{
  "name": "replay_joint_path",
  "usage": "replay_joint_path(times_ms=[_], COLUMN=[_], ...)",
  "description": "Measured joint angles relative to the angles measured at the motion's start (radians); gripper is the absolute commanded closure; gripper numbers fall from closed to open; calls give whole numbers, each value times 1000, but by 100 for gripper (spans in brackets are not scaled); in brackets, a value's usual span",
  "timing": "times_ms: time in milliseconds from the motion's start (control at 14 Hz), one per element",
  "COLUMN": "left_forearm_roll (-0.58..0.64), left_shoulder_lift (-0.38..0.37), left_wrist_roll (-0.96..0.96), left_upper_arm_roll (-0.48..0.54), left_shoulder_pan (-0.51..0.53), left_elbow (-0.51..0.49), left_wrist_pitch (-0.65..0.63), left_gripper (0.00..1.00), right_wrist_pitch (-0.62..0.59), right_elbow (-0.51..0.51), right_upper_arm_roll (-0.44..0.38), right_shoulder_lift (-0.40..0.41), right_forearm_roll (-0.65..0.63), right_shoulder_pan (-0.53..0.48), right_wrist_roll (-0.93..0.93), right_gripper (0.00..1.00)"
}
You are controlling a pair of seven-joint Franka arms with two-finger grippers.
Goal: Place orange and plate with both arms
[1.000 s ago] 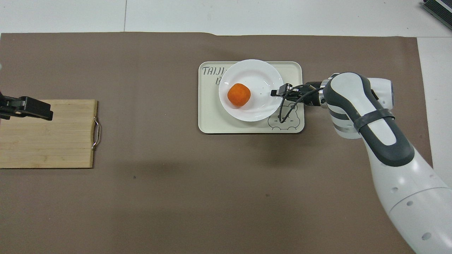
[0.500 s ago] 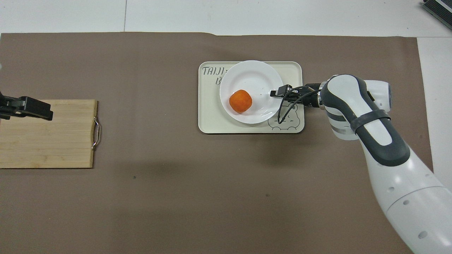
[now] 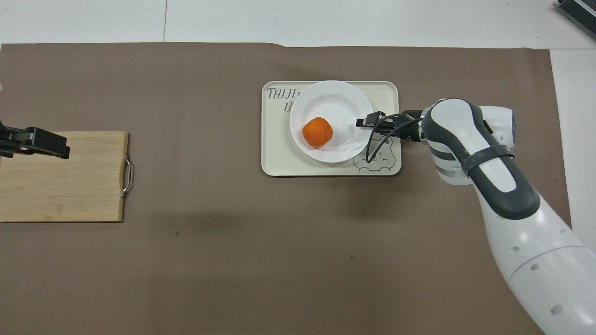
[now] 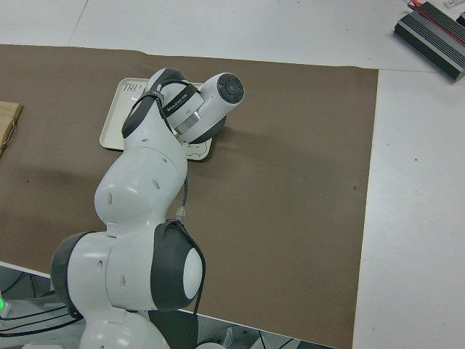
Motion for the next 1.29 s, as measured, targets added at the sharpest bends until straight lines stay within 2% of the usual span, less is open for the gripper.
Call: replay_joint_path(times_ms=[214, 571, 714, 1286], left_forearm_roll=[0, 0, 0, 0], left_shoulder_lift=[0, 0, 0, 0], left_wrist_roll=[0, 0, 0, 0], left_upper_arm_roll=[0, 0, 0, 0], left_shoulder_pan=[0, 0, 0, 0], left_elbow=[0, 0, 0, 0], left_wrist_pitch=[0, 0, 0, 0], left_gripper=[0, 0, 0, 0], right_wrist_pitch=[0, -46, -99, -430], right_elbow=[5, 7, 7, 17], right_upper_arm_roll=[-4, -25, -38, -58], right_shoulder_lift=[-46, -170, -222, -421], right_forearm_roll=[-108, -512, -630, -821], right_shoulder_pan=[-4, -10, -16, -124], right_wrist_roll=[30, 203, 270, 306], right_gripper=[0, 0, 0, 0])
